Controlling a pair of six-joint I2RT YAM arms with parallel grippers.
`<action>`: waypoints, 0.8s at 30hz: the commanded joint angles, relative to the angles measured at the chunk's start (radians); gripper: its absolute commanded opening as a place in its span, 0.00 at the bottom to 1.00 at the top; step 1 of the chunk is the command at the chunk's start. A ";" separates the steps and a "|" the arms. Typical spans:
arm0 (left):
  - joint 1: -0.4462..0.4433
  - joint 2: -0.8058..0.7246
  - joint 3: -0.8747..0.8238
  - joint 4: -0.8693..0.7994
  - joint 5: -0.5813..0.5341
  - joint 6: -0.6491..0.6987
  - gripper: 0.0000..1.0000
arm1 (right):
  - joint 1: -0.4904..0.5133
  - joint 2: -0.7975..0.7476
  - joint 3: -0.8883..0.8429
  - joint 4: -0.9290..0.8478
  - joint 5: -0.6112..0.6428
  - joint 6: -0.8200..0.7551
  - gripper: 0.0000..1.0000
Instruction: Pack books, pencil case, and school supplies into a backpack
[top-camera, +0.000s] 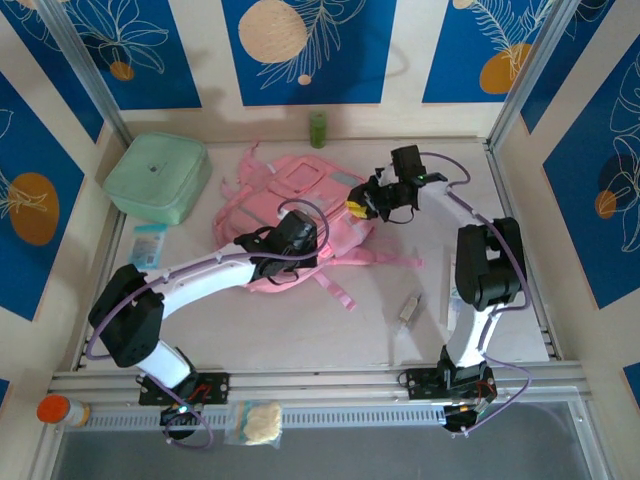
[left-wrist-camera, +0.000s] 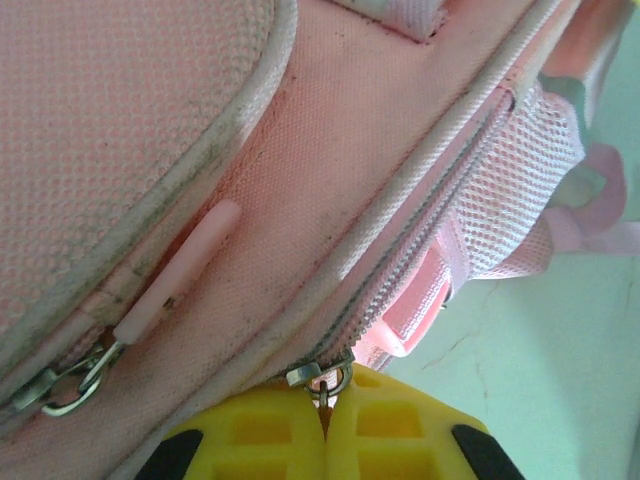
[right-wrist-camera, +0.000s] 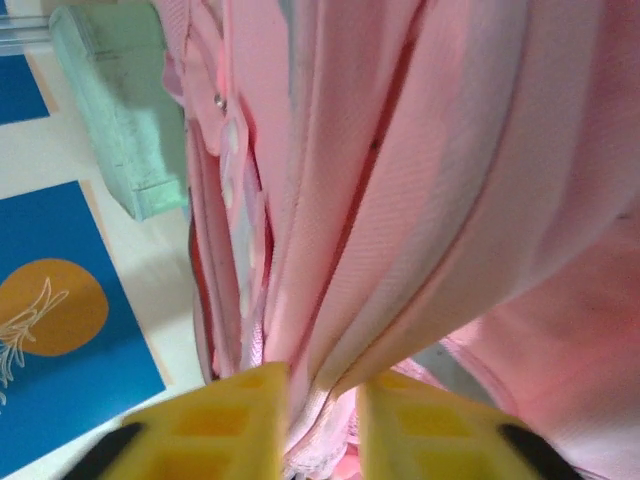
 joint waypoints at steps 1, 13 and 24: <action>-0.015 0.014 0.044 -0.049 0.024 0.025 0.00 | 0.033 -0.118 -0.099 0.049 0.040 0.016 0.39; -0.017 0.018 0.037 -0.004 0.057 0.029 0.00 | 0.237 -0.101 -0.272 0.348 0.185 0.354 0.45; -0.013 -0.064 -0.033 -0.149 -0.016 0.083 0.00 | 0.175 -0.080 -0.178 0.166 0.233 0.112 0.03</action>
